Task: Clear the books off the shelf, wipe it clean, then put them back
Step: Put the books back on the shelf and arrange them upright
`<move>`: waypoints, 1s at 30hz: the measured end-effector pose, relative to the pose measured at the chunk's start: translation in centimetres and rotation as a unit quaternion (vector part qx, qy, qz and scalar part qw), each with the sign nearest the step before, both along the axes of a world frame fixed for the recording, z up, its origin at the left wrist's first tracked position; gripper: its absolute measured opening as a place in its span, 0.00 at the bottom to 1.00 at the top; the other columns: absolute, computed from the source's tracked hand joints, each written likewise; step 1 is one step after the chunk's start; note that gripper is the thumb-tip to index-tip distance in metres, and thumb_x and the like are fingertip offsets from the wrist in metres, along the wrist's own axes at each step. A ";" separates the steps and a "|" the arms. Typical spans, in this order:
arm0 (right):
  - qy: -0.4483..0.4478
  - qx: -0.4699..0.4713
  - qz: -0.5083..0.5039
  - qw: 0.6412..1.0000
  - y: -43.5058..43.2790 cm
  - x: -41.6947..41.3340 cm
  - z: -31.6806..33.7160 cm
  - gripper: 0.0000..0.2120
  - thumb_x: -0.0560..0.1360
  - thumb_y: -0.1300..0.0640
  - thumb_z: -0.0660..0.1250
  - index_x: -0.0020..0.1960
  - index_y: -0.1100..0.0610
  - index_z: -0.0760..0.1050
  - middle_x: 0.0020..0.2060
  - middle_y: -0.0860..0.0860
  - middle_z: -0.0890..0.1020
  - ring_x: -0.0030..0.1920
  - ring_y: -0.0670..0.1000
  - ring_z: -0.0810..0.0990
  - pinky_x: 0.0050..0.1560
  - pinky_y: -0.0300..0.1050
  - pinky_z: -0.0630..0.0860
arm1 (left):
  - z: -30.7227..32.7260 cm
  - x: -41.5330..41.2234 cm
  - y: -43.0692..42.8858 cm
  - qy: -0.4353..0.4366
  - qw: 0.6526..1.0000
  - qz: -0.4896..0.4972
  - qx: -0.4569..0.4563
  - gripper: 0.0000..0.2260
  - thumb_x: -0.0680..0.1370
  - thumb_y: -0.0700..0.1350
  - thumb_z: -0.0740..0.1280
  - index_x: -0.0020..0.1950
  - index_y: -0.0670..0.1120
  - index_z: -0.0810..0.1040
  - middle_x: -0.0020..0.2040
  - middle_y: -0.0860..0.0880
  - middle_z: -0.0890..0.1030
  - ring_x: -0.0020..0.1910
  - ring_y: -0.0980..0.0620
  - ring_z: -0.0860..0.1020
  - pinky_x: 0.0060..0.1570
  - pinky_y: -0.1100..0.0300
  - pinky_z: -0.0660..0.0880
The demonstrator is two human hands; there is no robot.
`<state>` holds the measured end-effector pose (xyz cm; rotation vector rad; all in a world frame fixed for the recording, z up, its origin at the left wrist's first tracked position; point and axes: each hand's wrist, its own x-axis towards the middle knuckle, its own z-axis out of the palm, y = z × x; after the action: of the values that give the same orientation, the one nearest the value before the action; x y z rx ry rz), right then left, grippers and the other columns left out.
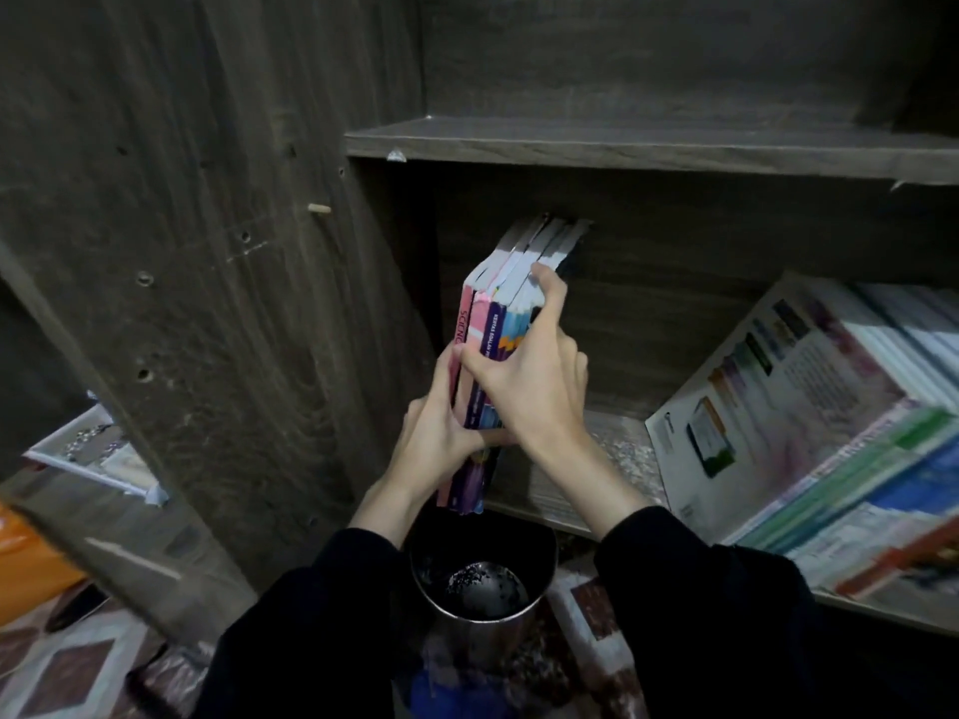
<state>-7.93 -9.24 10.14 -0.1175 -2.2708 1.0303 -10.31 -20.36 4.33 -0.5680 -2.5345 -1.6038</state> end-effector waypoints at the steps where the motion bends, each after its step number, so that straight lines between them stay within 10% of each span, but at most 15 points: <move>1: 0.006 0.009 -0.006 1.000 0.7 0.3 0.0 0.40 0.69 0.47 0.72 0.72 0.48 0.51 0.50 0.51 0.82 0.49 0.56 0.82 0.54 0.50 0.72 | -0.1 0.4 0.8 0.006 1.000 -0.004 0.004 0.49 0.57 0.62 0.73 0.74 0.61 0.53 0.53 0.59 0.81 0.51 0.65 0.79 0.56 0.66 0.74; 11: 0.007 0.082 -0.084 0.993 10.6 6.1 1.4 0.38 0.66 0.50 0.71 0.70 0.48 0.56 0.37 0.48 0.81 0.37 0.55 0.81 0.46 0.54 0.76 | -1.1 4.8 12.8 0.036 0.997 -0.044 0.060 0.40 0.65 0.42 0.78 0.73 0.49 0.62 0.41 0.60 0.80 0.37 0.76 0.75 0.37 0.79 0.68; 15: 0.003 0.060 -0.126 0.990 14.3 8.7 0.9 0.38 0.66 0.50 0.73 0.70 0.49 0.57 0.31 0.46 0.80 0.34 0.51 0.80 0.44 0.52 0.78 | -1.5 6.1 16.6 0.041 0.997 -0.059 0.015 0.46 0.64 0.54 0.78 0.76 0.52 0.57 0.51 0.49 0.84 0.48 0.56 0.82 0.45 0.67 0.75; 23: -0.072 0.184 -0.190 0.962 16.7 10.5 2.4 0.40 0.68 0.42 0.74 0.72 0.56 0.61 0.61 0.56 0.67 0.65 0.55 0.60 0.55 0.43 0.62 | -1.9 7.1 18.9 0.072 0.993 -0.034 -0.085 0.51 0.63 0.65 0.72 0.77 0.56 0.48 0.42 0.43 0.83 0.40 0.44 0.82 0.44 0.49 0.78; 30: -0.149 0.293 -0.274 0.904 18.7 11.8 2.2 0.44 0.68 0.30 0.64 0.73 0.55 0.59 0.76 0.61 0.52 0.76 0.61 0.47 0.70 0.63 0.51 | -2.4 8.3 20.0 0.093 0.984 -0.048 -0.141 0.48 0.61 0.73 0.58 0.73 0.63 0.35 0.68 0.45 0.72 0.59 0.42 0.77 0.54 0.46 0.73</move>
<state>3.84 9.49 12.31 -0.6502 -2.4933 0.0198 -1.98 -0.34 1.96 -0.8372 -2.6414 -1.1564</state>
